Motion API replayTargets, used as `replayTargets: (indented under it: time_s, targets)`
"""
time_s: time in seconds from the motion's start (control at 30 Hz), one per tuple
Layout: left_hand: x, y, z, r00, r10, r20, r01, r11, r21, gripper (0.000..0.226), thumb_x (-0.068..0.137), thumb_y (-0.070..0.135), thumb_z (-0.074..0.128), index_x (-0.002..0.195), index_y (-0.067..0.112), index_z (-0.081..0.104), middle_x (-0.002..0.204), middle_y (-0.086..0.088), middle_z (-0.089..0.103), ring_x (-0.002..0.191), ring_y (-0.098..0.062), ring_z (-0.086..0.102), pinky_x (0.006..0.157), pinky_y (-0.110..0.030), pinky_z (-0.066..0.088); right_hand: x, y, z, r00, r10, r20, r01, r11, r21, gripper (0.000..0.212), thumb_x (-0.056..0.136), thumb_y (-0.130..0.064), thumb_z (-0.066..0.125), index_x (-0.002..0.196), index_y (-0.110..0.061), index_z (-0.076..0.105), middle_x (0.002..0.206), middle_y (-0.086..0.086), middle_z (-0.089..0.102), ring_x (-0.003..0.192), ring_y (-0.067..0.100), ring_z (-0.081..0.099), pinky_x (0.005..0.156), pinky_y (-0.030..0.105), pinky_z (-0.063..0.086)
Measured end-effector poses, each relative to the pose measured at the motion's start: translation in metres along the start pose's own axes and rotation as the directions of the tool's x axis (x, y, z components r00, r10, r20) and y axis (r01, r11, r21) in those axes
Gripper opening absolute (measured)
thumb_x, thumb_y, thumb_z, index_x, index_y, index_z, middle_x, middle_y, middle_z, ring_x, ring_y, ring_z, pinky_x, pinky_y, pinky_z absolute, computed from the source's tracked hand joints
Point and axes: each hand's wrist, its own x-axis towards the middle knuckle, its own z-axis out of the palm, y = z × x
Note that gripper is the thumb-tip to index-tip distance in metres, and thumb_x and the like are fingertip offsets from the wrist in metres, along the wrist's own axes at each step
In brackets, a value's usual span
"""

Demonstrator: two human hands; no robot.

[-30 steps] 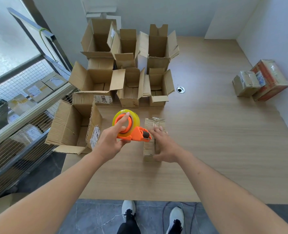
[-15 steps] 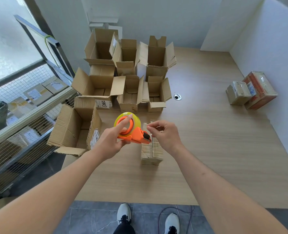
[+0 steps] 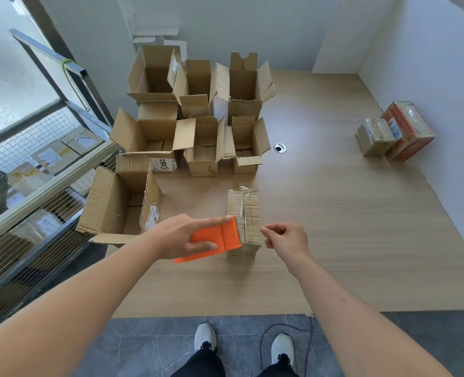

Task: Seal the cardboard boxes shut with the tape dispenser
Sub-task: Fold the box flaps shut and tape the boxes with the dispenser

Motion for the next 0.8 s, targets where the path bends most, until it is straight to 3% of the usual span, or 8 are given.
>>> replayTargets:
  time_s: [0.2,0.4,0.6,0.8]
  targets:
    - [-0.001,-0.016,0.013,0.997,-0.038,0.07,0.036,0.999,0.024,0.069,0.09,0.072,0.049,0.142,0.076,0.003,0.085,-0.004,0.065,0.069,-0.018,0.059,0.071,-0.037,0.052,-0.011,0.024,-0.01,0.999,0.041,-0.019,-0.041,0.999,-0.017,0.006,0.084,-0.009,0.082,0.079,-0.012,0.08,0.063,0.002,0.071,0.054,0.014,0.064,0.058,0.027,0.059]
    - [0.015,-0.022,0.02,0.994,-0.04,0.102,0.036,0.999,0.041,0.071,0.089,0.072,0.05,0.14,0.077,0.001,0.106,0.001,0.068,0.077,-0.017,0.06,0.078,-0.039,0.054,-0.004,0.037,-0.006,0.996,0.082,-0.047,-0.082,0.997,0.008,0.008,0.083,-0.008,0.083,0.078,-0.014,0.081,0.06,-0.001,0.068,0.052,0.014,0.059,0.06,0.034,0.062]
    - [0.016,-0.029,0.023,0.988,-0.066,0.14,0.062,0.998,0.028,0.071,0.092,0.067,0.055,0.139,0.079,0.004,0.083,0.004,0.06,0.072,-0.015,0.057,0.074,-0.035,0.052,-0.002,0.044,-0.001,0.993,0.118,0.012,-0.118,0.993,-0.001,0.005,0.083,-0.01,0.084,0.08,-0.014,0.082,0.064,-0.001,0.07,0.055,0.014,0.062,0.06,0.032,0.062]
    - [0.02,-0.029,0.025,0.985,-0.081,0.15,0.075,0.996,0.044,0.071,0.092,0.067,0.055,0.138,0.08,0.003,0.092,0.005,0.062,0.076,-0.014,0.057,0.076,-0.037,0.053,0.004,0.052,0.001,0.99,0.134,0.033,-0.134,0.991,-0.005,0.006,0.083,-0.011,0.084,0.081,-0.015,0.082,0.067,0.003,0.071,0.058,0.016,0.063,0.061,0.034,0.063]
